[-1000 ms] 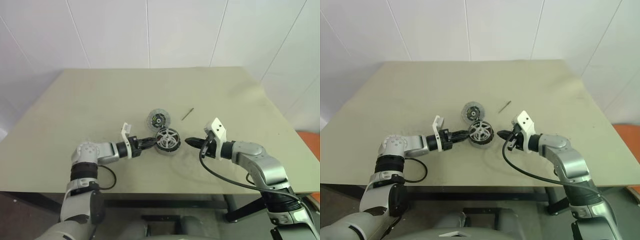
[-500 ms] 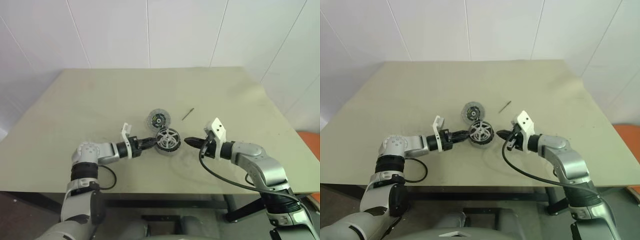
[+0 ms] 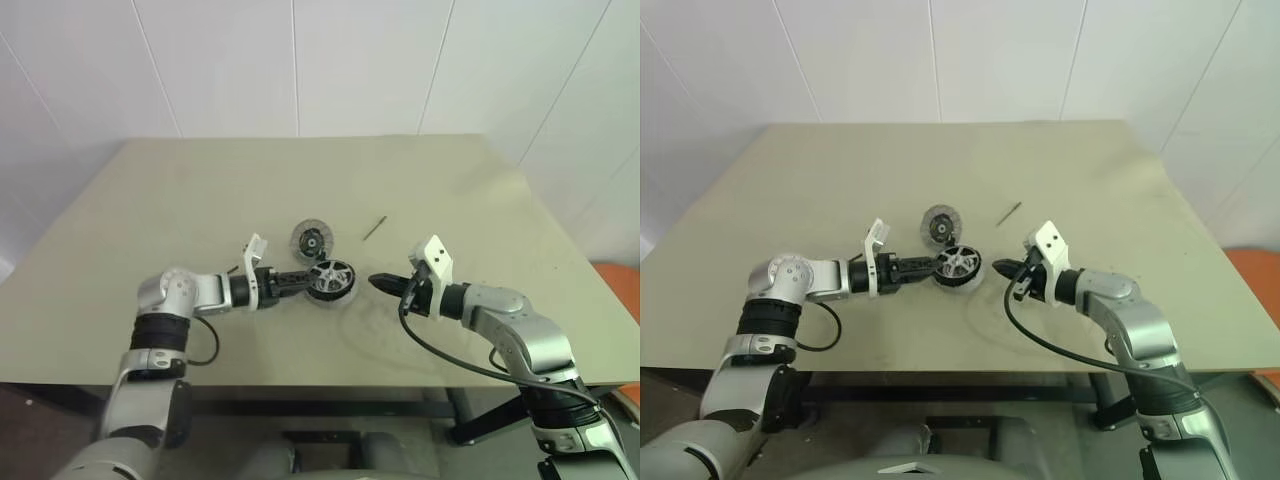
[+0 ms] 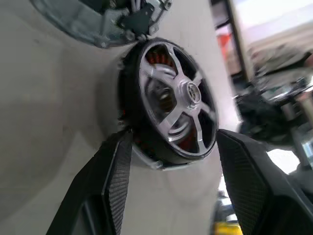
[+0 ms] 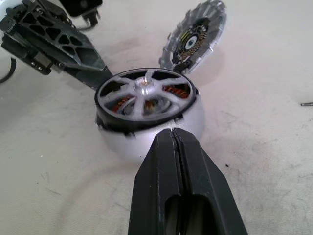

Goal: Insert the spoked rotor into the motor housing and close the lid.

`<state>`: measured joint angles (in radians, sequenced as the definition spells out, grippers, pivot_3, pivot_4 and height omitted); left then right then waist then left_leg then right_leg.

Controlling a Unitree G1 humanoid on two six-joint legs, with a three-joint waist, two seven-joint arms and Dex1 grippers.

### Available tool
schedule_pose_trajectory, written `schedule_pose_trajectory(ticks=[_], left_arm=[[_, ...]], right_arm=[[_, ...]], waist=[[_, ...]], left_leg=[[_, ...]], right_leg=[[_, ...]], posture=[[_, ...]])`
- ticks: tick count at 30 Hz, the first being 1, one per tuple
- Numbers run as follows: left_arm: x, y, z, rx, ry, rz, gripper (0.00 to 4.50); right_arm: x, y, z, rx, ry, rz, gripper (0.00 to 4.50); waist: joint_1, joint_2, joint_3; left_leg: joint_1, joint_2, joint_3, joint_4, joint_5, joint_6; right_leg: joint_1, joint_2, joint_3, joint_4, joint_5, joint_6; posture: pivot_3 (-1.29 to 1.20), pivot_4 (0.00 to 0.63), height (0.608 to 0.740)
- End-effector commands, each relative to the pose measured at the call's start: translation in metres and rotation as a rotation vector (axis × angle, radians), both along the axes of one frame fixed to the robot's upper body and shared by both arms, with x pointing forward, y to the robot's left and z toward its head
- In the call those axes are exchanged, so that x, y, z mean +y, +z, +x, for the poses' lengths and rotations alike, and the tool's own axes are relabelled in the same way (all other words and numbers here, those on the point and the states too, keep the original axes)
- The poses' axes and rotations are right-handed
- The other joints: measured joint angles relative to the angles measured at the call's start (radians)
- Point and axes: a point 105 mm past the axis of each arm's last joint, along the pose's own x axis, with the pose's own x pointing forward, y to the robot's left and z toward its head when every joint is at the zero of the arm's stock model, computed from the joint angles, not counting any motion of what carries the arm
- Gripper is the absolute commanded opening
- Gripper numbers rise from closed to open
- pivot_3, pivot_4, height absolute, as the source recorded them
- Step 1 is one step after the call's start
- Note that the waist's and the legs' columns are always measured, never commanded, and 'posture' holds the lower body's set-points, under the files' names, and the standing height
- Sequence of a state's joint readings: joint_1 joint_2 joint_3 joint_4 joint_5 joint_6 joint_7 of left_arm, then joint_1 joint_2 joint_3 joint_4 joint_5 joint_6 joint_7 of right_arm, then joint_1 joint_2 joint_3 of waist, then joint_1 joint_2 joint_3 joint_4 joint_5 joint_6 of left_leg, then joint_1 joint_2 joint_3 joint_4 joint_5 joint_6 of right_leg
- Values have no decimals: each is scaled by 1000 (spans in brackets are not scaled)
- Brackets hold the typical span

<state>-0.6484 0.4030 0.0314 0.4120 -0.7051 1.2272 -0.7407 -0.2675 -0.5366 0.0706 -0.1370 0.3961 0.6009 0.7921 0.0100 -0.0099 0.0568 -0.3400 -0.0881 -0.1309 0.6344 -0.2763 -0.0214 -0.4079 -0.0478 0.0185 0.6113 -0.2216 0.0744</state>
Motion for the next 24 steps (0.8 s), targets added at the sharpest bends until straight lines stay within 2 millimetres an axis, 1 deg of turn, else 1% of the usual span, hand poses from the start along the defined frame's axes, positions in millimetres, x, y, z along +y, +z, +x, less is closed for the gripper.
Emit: schedule_pose_trajectory(ticks=[1, 4, 6, 8, 9, 10, 11, 13, 15, 17, 19, 20, 21, 24], left_arm=[[-1, 41, 14, -215, -84, 69, 2898], [4, 77, 26, -364, -112, 86, 2898], [6, 92, 30, -438, -124, 94, 2898], [8, 110, 40, -614, -95, 103, 2898], [6, 116, 42, -700, -88, 91, 2898], [2, 119, 39, -756, -105, 43, 2898], [-2, 110, 33, -781, -133, 26, 2715], [-10, 86, 17, -813, -215, 37, 2255], [-17, 73, 5, -842, -245, 1, 1621], [-25, 68, 2, -869, -207, -47, 915], [-34, 54, 1, -910, -184, -36, 223], [-39, 49, 1, -924, -183, -33, 26], [-43, 45, 0, -935, -178, -39, 26], [-53, 43, 3, -972, -157, -56, 26]], right_arm=[[4, 15, 2, -58, 13, 22, 0], [4, 14, 3, -58, 14, 21, 0], [5, 15, 4, -58, 12, 22, 0], [5, 15, 5, -59, 3, 27, 0], [5, 15, 5, -57, 0, 29, 0], [6, 15, 5, -54, -1, 32, 0], [7, 14, 5, -52, -1, 33, 0], [8, 13, 4, -47, 1, 33, 0], [8, 13, 4, -46, 1, 34, 0], [8, 14, 4, -48, 0, 34, 0], [8, 15, 6, -54, -5, 33, 0], [9, 15, 7, -56, -4, 35, 0], [10, 16, 7, -56, -2, 37, 0], [11, 17, 6, -55, 4, 39, 0]], waist=[[2, 0, 0], [4, 0, 0], [2, 0, 0], [1, 0, 0], [2, 0, 0], [3, 0, 0], [2, 0, 0], [1, 1, 0], [1, 1, 0], [5, -1, 1], [15, -1, 1], [20, -1, 1], [26, -1, 1], [30, -1, 1]], left_leg=[[0, 0, 0, 0, 0, 0], [-1, 0, 0, 0, 0, 1], [-2, -1, 0, -1, 0, 1], [-1, -1, 0, -2, 0, 1], [-1, 0, 0, -3, 0, 1], [-1, 0, 0, -3, 0, 1], [-1, 0, 0, -3, 0, 1], [-1, 0, 0, -4, 0, 1], [-1, 0, 1, -5, 0, 1], [-2, 0, 1, -3, 0, 1], [-3, 0, 0, -1, 1, 1], [-3, 0, 1, 1, 1, 1], [-3, 0, 1, 2, 0, 1], [-2, 0, 2, 4, 0, 1]], right_leg=[[0, 0, 0, 0, 0, 0], [0, -1, 0, -1, 0, 0], [-1, -1, 0, -2, 0, 0], [-1, -1, 0, -3, 0, 0], [-1, -1, 0, -3, 0, 0], [-1, -1, 0, -3, 0, 0], [-1, -1, 0, -3, 0, 0], [-1, -1, 1, -3, 0, 0], [-2, -1, 2, -3, 0, 0], [-2, -1, 2, -3, 2, -3], [-2, -1, 1, -3, 2, -2], [-1, -1, 1, -3, 1, -1], [0, -1, 1, -3, 0, 0], [2, 0, 1, -3, 0, -1]], posture=[[0, 0, 740], [0, 0, 740], [0, 0, 740], [0, 0, 740], [0, 0, 740], [0, 0, 740], [0, 0, 740], [0, 0, 740], [0, 0, 740], [0, 0, 740], [0, 0, 740], [0, 0, 740], [0, 0, 740], [0, 0, 740]])
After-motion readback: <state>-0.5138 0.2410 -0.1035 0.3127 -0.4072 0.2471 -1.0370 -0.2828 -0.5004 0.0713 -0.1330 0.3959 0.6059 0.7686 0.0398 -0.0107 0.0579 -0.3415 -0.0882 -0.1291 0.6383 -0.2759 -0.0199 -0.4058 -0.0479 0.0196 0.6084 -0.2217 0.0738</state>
